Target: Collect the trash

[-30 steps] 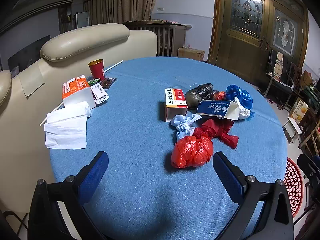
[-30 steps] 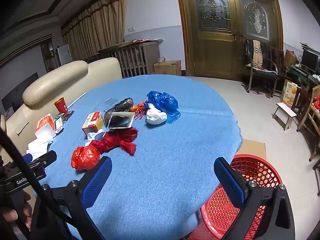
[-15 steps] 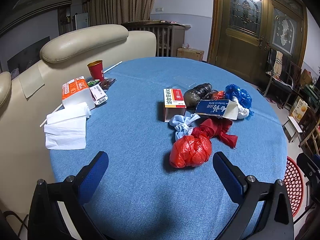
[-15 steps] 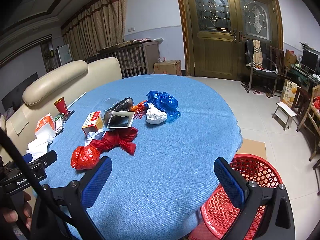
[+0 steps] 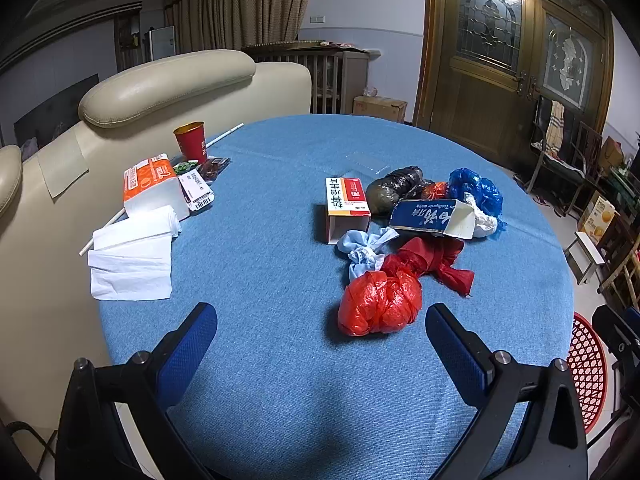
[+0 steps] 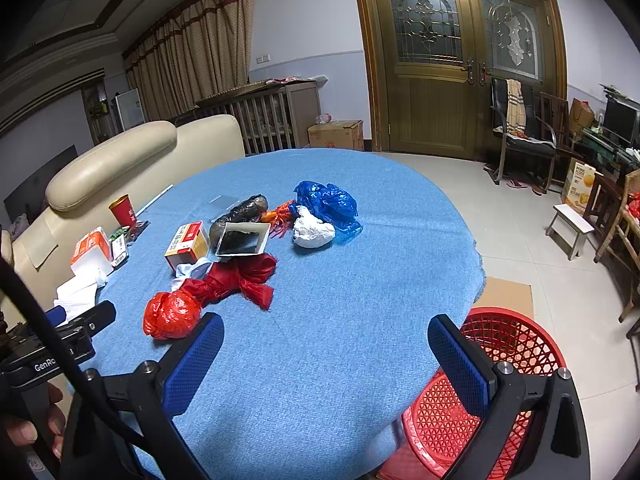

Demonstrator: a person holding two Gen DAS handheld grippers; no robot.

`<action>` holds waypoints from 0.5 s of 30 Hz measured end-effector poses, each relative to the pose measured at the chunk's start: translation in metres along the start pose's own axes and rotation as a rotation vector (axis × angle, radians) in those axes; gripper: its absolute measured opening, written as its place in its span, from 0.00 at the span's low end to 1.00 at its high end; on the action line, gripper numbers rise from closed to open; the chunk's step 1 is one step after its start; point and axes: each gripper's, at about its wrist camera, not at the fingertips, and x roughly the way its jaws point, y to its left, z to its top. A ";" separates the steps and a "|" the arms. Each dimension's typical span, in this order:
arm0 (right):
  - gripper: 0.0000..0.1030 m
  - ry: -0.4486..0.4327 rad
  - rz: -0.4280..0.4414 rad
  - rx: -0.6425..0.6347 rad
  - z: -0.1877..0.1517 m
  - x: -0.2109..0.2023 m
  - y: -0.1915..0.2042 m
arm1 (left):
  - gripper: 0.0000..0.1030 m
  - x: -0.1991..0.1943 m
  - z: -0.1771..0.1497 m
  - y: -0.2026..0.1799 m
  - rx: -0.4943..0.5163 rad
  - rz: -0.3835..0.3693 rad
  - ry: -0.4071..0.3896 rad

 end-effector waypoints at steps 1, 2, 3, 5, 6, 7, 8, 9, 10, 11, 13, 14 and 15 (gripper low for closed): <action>1.00 0.001 0.001 0.000 0.000 0.000 0.000 | 1.00 0.000 0.000 0.000 0.001 0.000 0.000; 1.00 0.001 0.000 0.000 0.000 0.000 0.000 | 1.00 0.000 0.000 -0.001 0.001 -0.001 0.000; 1.00 0.001 0.000 0.001 0.000 0.000 0.000 | 1.00 0.000 0.000 0.000 0.001 0.000 0.000; 1.00 0.003 0.001 0.000 0.000 0.000 0.000 | 1.00 0.000 0.000 0.000 0.000 -0.001 -0.001; 1.00 0.003 0.001 0.001 0.000 0.000 0.001 | 1.00 0.000 0.000 0.000 0.001 0.000 -0.001; 1.00 0.003 0.002 0.001 0.000 0.000 0.001 | 1.00 0.000 0.001 -0.001 0.002 0.000 0.000; 1.00 0.003 0.002 0.001 0.000 0.000 0.000 | 1.00 0.000 0.001 -0.001 0.003 0.000 0.000; 1.00 0.004 0.002 0.001 -0.001 0.000 0.001 | 1.00 0.000 0.001 -0.002 0.003 -0.001 0.000; 1.00 0.004 0.002 0.001 -0.001 0.000 0.001 | 1.00 0.000 0.001 -0.002 0.004 -0.001 0.000; 1.00 0.003 0.003 0.001 -0.001 0.000 0.001 | 1.00 0.000 0.001 -0.002 0.004 -0.001 -0.001; 1.00 0.004 0.002 0.000 -0.001 0.000 0.000 | 1.00 0.000 0.001 -0.003 0.006 -0.002 0.000; 1.00 0.004 0.003 -0.001 -0.001 0.000 0.001 | 1.00 0.000 0.001 -0.003 0.005 -0.003 0.001; 1.00 0.005 0.003 -0.002 -0.001 0.001 0.000 | 1.00 0.001 0.001 -0.003 0.006 -0.004 0.001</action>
